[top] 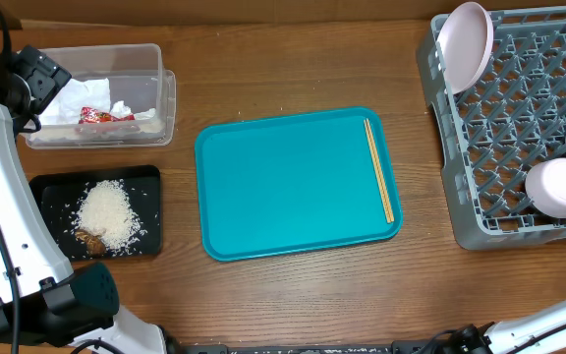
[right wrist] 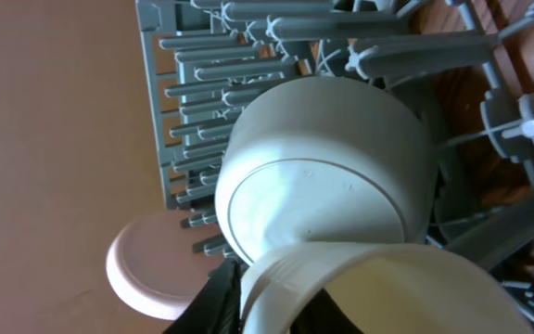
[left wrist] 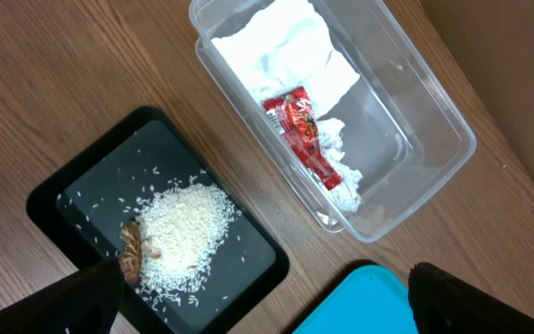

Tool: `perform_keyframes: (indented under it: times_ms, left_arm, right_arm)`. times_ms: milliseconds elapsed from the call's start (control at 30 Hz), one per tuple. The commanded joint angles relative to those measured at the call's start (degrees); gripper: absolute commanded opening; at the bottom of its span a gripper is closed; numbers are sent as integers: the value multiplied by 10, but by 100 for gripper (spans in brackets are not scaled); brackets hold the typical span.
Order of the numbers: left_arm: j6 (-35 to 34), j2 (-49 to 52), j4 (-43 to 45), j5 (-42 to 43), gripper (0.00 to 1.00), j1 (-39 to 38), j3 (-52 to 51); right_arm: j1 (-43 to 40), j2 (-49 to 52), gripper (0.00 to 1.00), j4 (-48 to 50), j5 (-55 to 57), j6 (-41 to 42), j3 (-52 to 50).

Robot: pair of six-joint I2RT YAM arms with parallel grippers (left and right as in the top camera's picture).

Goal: Sort waste into correct bins and load items into the dishwasher
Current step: 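Carry the white cup right and set it into the dish rack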

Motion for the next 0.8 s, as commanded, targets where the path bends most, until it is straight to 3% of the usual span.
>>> perform_keyframes:
  times_ms: [0, 267, 533, 767]
  left_arm:
    - [10, 5, 2, -7, 100, -4, 0]
    - [10, 5, 2, -7, 100, -4, 0]
    - [10, 5, 2, -7, 100, -4, 0]
    - [10, 5, 2, -7, 100, -5, 0]
  right_arm:
    - [2, 23, 16, 16, 5, -3, -14]
    - [2, 23, 17, 93, -160, 50, -14]
    - [41, 23, 17, 91, -60, 45, -14]
    - [118, 23, 17, 139, -44, 29, -14]
